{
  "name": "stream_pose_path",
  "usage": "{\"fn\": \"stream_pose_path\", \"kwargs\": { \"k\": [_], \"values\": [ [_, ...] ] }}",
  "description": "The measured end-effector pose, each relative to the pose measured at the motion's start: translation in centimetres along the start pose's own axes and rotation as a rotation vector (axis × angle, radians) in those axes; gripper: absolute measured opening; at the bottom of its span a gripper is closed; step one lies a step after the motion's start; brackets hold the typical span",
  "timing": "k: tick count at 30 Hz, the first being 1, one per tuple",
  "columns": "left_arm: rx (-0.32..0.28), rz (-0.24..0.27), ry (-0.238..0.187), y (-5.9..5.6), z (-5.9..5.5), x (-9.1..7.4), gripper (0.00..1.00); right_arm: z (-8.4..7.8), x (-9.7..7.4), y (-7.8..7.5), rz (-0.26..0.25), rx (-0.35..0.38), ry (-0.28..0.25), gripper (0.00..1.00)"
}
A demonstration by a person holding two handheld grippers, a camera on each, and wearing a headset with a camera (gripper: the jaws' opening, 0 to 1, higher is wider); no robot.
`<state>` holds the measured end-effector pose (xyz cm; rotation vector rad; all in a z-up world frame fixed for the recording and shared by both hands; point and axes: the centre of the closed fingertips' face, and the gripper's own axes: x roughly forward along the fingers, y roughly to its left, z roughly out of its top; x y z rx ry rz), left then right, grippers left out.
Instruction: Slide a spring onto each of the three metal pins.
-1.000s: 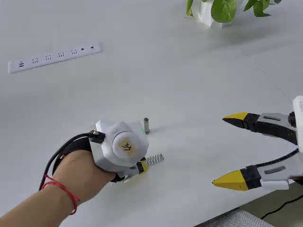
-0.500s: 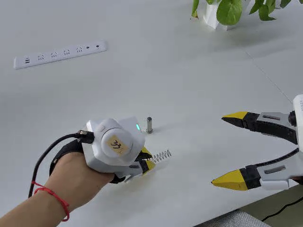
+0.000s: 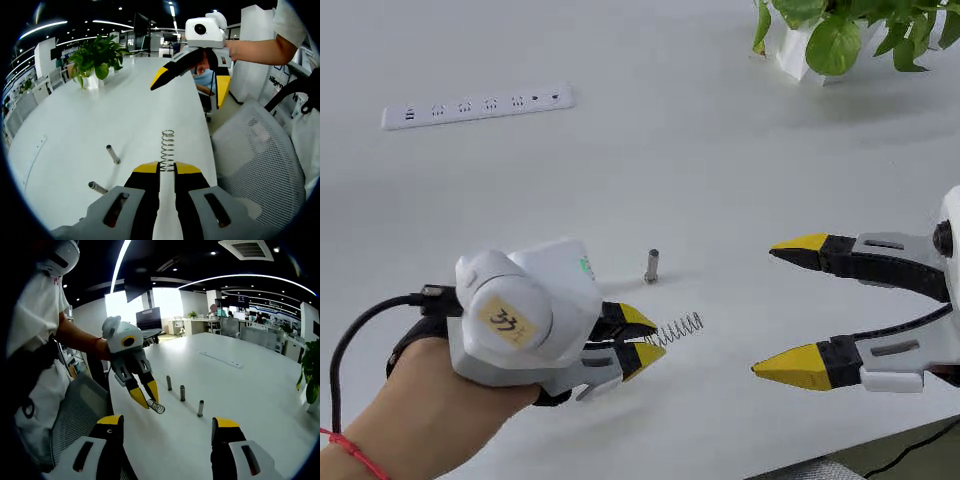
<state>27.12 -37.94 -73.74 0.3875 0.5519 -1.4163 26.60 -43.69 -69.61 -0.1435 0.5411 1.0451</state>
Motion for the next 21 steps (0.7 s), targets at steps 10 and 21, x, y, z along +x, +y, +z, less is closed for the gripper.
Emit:
{"fn": "stream_pose_path", "kwargs": {
  "k": [10,21],
  "values": [
    [-0.004,-0.012,-0.124,-1.1,2.8,-2.5,0.06,2.9,1.2,2.1,0.131,-0.033,0.003,0.43],
    [0.008,-0.021,-0.19,-1.7,3.9,-3.8,0.06,4.8,2.1,4.2,0.216,-0.092,0.042,0.25]
  ]
}}
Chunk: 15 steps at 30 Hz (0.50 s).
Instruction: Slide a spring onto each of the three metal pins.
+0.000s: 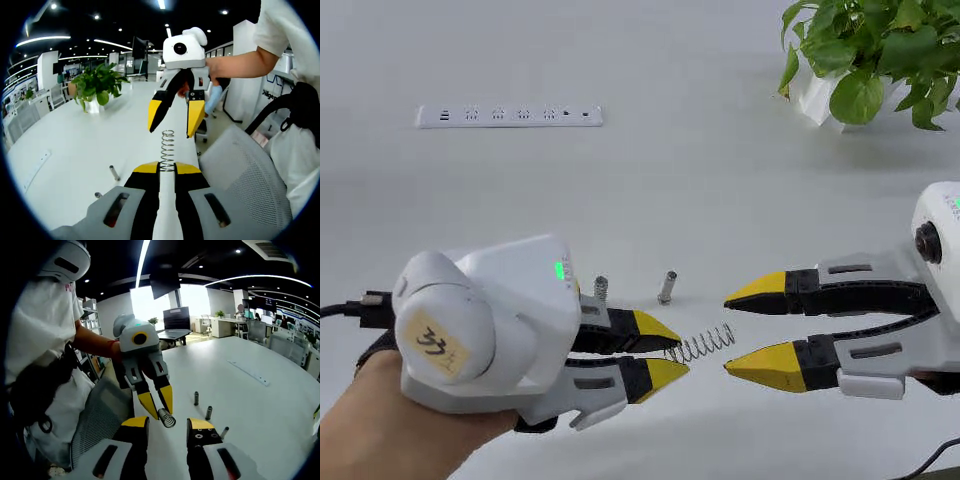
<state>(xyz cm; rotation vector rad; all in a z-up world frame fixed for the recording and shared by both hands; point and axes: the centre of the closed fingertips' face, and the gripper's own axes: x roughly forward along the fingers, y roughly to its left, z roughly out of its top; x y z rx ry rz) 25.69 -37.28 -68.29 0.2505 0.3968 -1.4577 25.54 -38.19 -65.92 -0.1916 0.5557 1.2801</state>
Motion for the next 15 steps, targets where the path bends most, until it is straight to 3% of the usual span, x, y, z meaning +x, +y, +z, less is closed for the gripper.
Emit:
{"fn": "stream_pose_path", "kwargs": {
  "k": [6,15],
  "values": [
    [0.003,0.006,-0.013,-0.05,0.18,-0.18,0.06,0.1,-0.02,0.16,0.027,-0.009,0.009,0.15],
    [-0.002,-0.003,-0.03,-0.5,0.45,-0.31,0.06,0.34,0.06,0.25,0.03,-0.019,0.022,0.07]
  ]
}}
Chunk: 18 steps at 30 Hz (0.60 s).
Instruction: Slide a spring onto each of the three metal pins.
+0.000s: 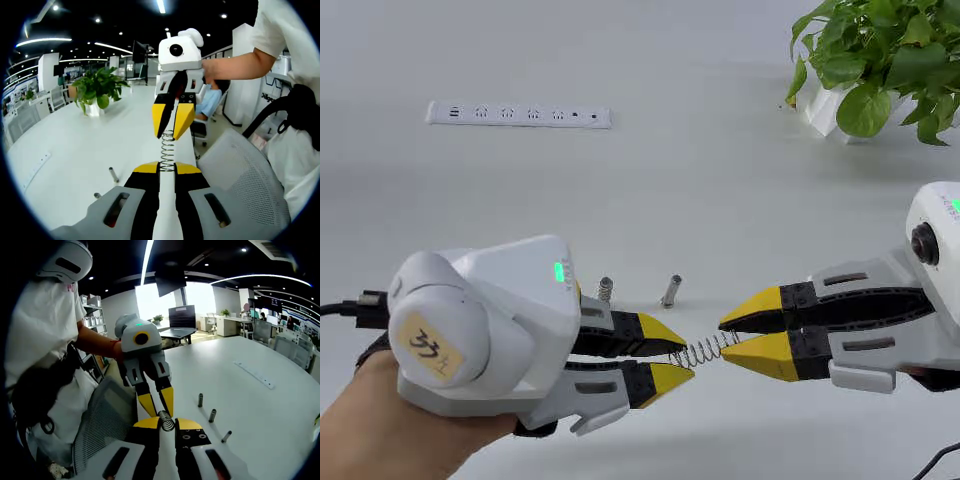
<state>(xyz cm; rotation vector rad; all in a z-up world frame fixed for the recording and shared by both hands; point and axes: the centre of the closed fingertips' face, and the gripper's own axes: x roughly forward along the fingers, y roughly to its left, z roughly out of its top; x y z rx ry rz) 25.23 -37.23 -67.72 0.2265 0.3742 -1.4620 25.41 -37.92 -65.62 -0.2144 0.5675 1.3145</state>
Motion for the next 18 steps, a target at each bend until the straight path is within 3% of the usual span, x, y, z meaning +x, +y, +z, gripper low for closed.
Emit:
{"fn": "stream_pose_path", "kwargs": {
  "k": [18],
  "values": [
    [-0.006,-0.011,-0.005,-0.19,-0.03,-0.01,0.06,0.55,0.33,0.6,0.013,-0.049,0.056,0.06]
  ]
}}
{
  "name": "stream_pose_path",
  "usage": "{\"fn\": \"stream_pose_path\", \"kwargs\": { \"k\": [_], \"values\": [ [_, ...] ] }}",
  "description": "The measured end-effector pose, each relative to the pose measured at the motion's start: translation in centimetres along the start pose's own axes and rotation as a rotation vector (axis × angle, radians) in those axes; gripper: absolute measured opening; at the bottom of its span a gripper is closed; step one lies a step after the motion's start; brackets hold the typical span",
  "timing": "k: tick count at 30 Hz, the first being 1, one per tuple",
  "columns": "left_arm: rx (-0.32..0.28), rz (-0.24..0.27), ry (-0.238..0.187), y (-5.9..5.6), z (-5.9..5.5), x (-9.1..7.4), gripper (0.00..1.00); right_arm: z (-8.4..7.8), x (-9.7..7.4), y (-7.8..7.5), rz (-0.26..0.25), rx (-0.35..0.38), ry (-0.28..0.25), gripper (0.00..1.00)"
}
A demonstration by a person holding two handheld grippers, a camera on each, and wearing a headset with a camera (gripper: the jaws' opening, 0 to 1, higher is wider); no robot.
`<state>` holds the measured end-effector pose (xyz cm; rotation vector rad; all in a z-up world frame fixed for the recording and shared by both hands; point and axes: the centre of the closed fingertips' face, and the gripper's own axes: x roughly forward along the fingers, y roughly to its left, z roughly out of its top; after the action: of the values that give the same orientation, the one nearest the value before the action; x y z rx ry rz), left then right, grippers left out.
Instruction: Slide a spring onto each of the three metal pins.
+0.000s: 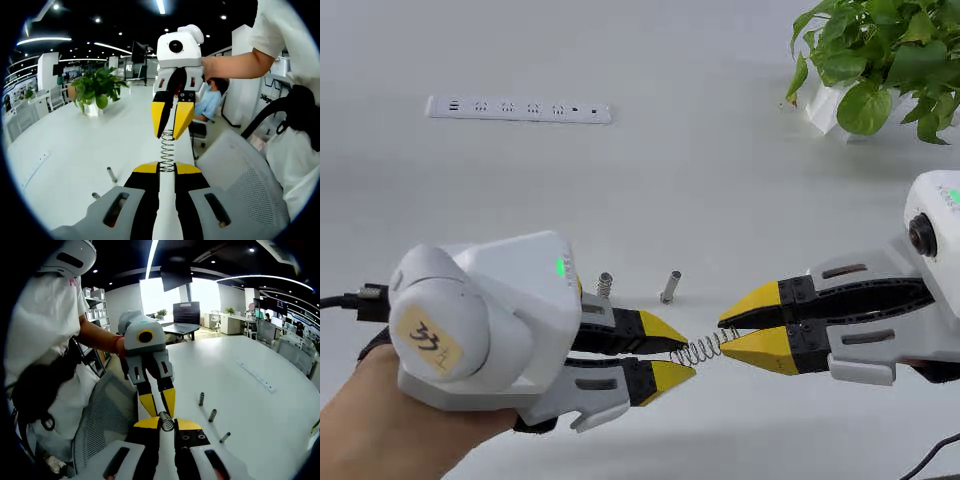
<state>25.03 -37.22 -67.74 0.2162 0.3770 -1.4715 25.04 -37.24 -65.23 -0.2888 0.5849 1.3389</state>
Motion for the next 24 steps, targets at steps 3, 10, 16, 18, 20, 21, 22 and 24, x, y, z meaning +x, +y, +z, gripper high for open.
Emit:
{"fn": "stream_pose_path", "kwargs": {
  "k": [3,10,16,18,20,21,22,24],
  "values": [
    [-0.001,-0.004,0.003,-0.06,-0.1,0.05,0.06,0.07,0.18,0.18,0.002,-0.022,0.022,0.06],
    [-0.004,-0.008,0.003,-0.1,-0.18,0.14,0.06,0.29,0.36,0.24,0.006,-0.06,0.058,0.06],
    [-0.001,-0.013,0.004,-0.15,-0.21,0.25,0.06,0.39,0.44,0.35,0.014,-0.093,0.092,0.06],
    [-0.003,-0.016,0.005,-0.24,-0.25,0.31,0.06,0.37,0.46,0.4,0.017,-0.098,0.101,0.06],
    [0.0,-0.018,0.007,-0.31,-0.28,0.34,0.06,0.36,0.47,0.43,0.019,-0.105,0.108,0.06],
    [0.0,-0.019,0.006,-0.32,-0.26,0.35,0.06,0.4,0.47,0.48,0.02,-0.109,0.112,0.06],
    [-0.001,-0.02,0.005,-0.34,-0.25,0.36,0.06,0.44,0.47,0.51,0.021,-0.114,0.114,0.06],
    [-0.001,-0.021,0.004,-0.36,-0.21,0.38,0.06,0.46,0.48,0.52,0.022,-0.12,0.122,0.06]
  ]
}}
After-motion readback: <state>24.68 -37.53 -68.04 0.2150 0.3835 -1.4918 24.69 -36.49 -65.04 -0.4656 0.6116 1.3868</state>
